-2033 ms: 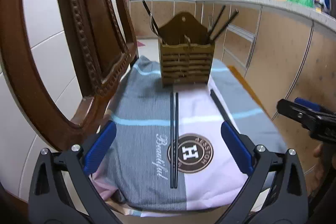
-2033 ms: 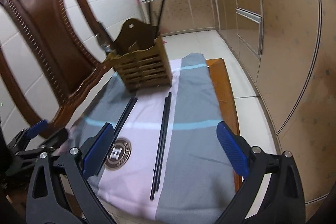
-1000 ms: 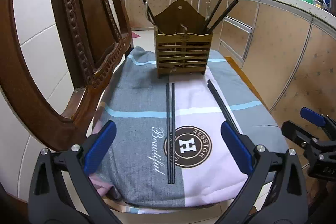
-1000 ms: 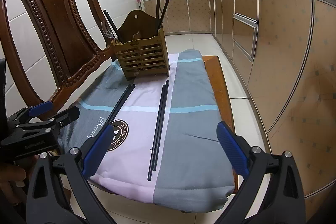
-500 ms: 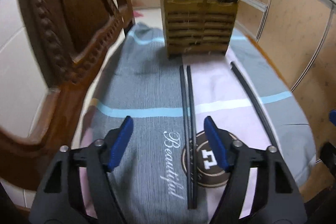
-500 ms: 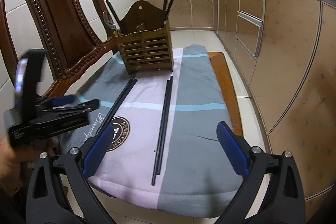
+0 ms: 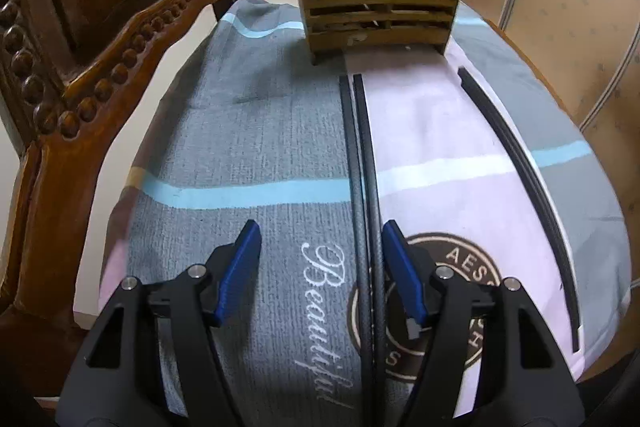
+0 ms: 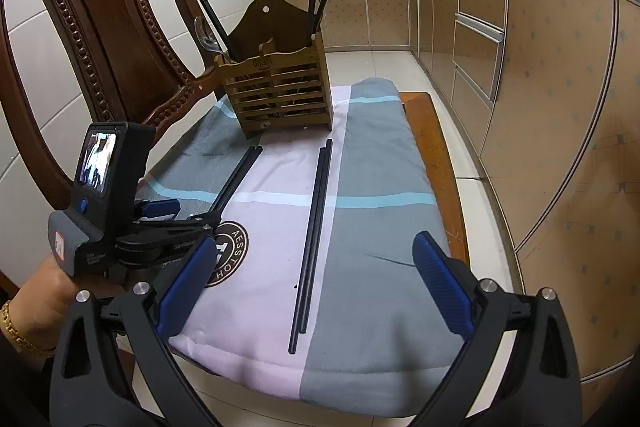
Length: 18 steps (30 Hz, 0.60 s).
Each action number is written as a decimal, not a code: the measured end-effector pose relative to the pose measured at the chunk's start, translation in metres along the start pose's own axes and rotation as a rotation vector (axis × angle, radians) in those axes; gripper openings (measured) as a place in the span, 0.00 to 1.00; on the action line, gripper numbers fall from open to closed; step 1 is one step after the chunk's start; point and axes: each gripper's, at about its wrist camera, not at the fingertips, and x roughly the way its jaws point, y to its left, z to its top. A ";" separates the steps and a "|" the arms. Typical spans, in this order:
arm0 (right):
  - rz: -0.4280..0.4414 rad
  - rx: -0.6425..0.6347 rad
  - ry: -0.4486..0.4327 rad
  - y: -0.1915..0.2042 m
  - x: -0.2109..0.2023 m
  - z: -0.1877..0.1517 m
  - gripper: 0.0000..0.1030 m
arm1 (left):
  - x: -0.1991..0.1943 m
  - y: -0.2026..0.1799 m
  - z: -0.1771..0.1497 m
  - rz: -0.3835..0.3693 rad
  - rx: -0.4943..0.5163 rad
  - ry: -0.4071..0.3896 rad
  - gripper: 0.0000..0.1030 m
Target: Organize utensils
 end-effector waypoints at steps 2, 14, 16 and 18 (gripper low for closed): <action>0.001 -0.001 0.002 0.000 0.000 -0.001 0.93 | -0.005 0.005 0.002 -0.012 -0.027 -0.019 0.61; 0.003 -0.002 0.008 0.000 0.000 -0.002 0.93 | 0.000 0.007 -0.001 0.006 -0.021 0.005 0.61; 0.001 -0.007 0.009 0.001 0.001 -0.003 0.93 | 0.003 0.006 -0.001 0.009 -0.015 0.011 0.61; 0.000 -0.007 0.013 0.001 0.002 -0.003 0.93 | 0.003 0.005 -0.001 0.012 -0.014 0.012 0.61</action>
